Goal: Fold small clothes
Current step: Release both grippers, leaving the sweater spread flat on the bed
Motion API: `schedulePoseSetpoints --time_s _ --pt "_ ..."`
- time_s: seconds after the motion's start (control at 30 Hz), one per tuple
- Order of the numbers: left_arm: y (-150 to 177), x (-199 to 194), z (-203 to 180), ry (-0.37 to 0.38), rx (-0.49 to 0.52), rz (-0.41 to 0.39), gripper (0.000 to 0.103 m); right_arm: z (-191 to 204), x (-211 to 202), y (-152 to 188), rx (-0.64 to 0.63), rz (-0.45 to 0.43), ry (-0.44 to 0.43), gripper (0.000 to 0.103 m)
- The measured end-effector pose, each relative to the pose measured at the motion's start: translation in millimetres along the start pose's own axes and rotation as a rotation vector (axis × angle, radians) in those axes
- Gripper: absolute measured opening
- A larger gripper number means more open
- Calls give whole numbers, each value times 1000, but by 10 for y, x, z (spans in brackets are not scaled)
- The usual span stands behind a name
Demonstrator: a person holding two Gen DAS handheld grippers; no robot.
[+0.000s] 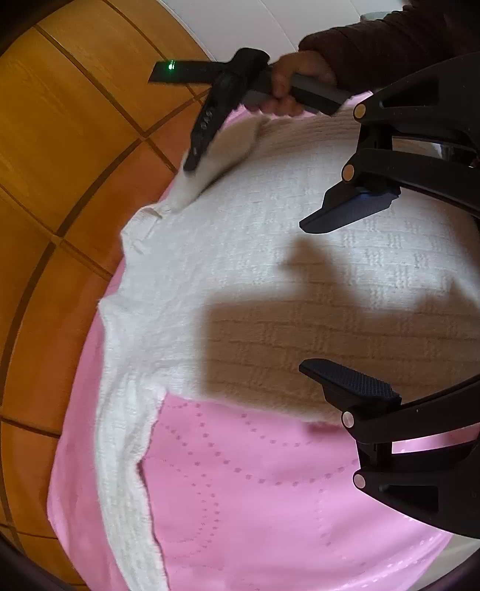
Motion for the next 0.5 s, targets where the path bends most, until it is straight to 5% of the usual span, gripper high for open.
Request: schedulePoseSetpoints --time_s 0.2,0.5 --pt "-149 21 -48 -1 20 -19 69 59 -234 154 61 -52 -30 72" --pt "-453 366 -829 87 183 -7 69 -471 -860 973 165 -12 23 81"
Point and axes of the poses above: each gripper's, at about its wrist camera, not at the fingertips, and x roughly the way its jaws point, z to its left, y to its underside, the point moved 9 cm from there along x, roughly the way its jaws point, and after that the axes turned 7 degrees about -z, right-handed, at the moved point
